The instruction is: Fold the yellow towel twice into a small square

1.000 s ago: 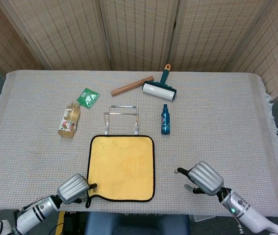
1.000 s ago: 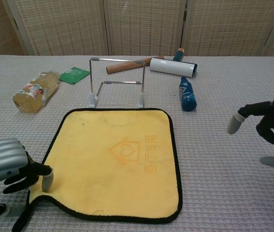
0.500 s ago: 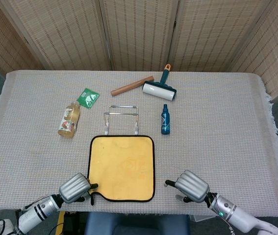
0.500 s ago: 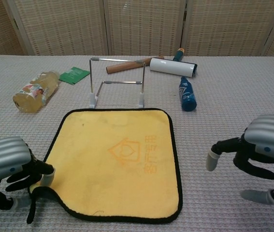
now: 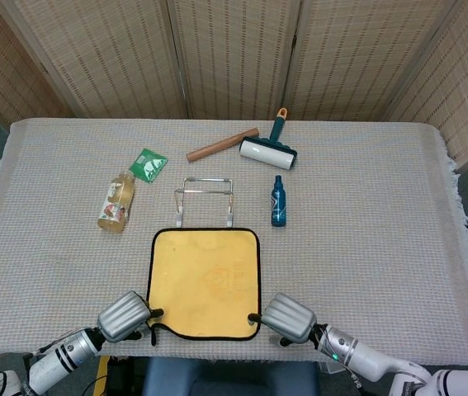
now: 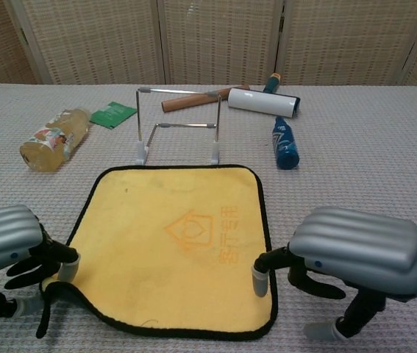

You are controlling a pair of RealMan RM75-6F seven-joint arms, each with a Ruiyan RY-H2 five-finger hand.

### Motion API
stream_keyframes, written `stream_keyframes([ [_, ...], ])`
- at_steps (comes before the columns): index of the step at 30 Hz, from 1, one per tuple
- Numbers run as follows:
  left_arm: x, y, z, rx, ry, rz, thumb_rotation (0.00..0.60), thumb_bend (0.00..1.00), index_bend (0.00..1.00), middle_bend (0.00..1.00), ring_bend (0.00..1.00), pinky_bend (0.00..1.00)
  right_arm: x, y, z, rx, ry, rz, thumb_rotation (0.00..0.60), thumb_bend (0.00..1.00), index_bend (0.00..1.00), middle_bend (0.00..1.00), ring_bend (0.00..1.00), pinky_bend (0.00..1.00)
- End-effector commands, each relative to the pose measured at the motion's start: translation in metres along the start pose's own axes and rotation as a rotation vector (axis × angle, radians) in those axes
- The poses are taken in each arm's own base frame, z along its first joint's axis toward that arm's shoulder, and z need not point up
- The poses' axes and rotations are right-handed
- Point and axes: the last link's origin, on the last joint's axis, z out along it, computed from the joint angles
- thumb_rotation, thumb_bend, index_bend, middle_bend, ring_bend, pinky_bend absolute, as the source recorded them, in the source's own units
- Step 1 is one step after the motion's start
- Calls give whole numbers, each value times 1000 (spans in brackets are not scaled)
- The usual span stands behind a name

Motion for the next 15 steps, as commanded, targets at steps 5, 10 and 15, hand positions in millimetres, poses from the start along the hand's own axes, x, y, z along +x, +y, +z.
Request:
stream_keyframes([
  [5,0,0,-1,3,4,-1,600,434,576,889,813,856,-6,-4,17,22,5,-45,600,231,383,872,994,1000],
  [10,0,-1,-2,4,2,-2,600,434,577,889,813,856,-12,-6,22,30,12,-67,600,231,390,875,997,1000],
  [15,-1,-1,-3,4,5,-5,600,434,577,889,813,856,-16,-6,26,30,26,-76,600,232,425,880,998,1000],
])
